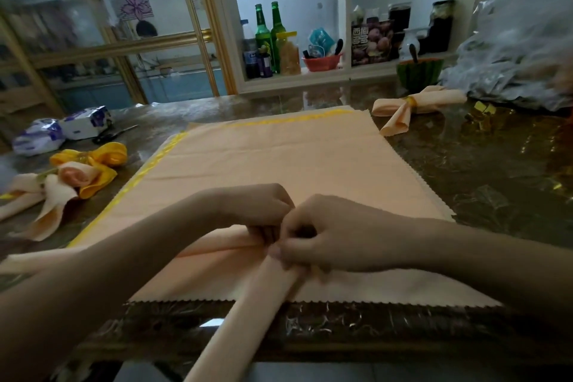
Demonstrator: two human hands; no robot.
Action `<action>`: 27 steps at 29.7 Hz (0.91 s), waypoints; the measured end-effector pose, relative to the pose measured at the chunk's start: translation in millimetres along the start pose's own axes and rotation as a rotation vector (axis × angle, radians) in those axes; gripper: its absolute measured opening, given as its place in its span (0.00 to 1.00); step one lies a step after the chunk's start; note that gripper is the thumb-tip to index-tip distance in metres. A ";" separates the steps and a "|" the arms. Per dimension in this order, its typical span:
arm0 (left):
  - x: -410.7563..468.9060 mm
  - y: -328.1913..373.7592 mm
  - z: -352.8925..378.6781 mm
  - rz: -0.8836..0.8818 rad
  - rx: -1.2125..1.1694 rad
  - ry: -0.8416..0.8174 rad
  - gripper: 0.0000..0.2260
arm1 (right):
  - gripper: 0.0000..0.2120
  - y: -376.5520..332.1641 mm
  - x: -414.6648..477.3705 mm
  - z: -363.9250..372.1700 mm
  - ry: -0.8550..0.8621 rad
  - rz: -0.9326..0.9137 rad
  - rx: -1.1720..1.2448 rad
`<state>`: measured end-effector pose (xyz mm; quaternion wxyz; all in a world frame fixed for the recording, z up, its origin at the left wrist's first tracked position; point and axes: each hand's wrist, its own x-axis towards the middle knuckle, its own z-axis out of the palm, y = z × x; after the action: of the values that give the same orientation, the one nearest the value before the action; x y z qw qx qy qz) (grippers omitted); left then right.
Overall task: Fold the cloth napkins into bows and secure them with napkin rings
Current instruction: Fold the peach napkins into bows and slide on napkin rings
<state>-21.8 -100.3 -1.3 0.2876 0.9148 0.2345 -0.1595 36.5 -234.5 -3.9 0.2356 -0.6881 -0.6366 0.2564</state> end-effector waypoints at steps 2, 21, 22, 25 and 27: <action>-0.3 -3.0 0.1 -0.003 -0.022 0.023 0.11 | 0.06 13.7 6.3 -8.7 0.165 -0.041 -0.033; -19.8 -58.2 -18.5 0.051 0.180 0.159 0.04 | 0.07 41.9 18.0 9.0 0.193 -0.072 -0.125; -21.0 -59.4 -21.1 0.027 0.227 0.138 0.05 | 0.07 40.2 18.7 9.0 0.173 -0.048 -0.135; -23.0 -61.3 -35.6 -0.057 0.375 0.045 0.08 | 0.08 35.3 23.8 6.0 0.112 -0.013 -0.253; -22.5 -62.5 -43.7 -0.138 0.389 -0.067 0.09 | 0.08 32.7 27.4 3.0 0.101 -0.024 -0.304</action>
<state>-66.4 -36.3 14.3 0.1015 0.9290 0.2519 -0.2515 60.8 -209.8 -29.0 0.1636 -0.7200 -0.6637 0.1196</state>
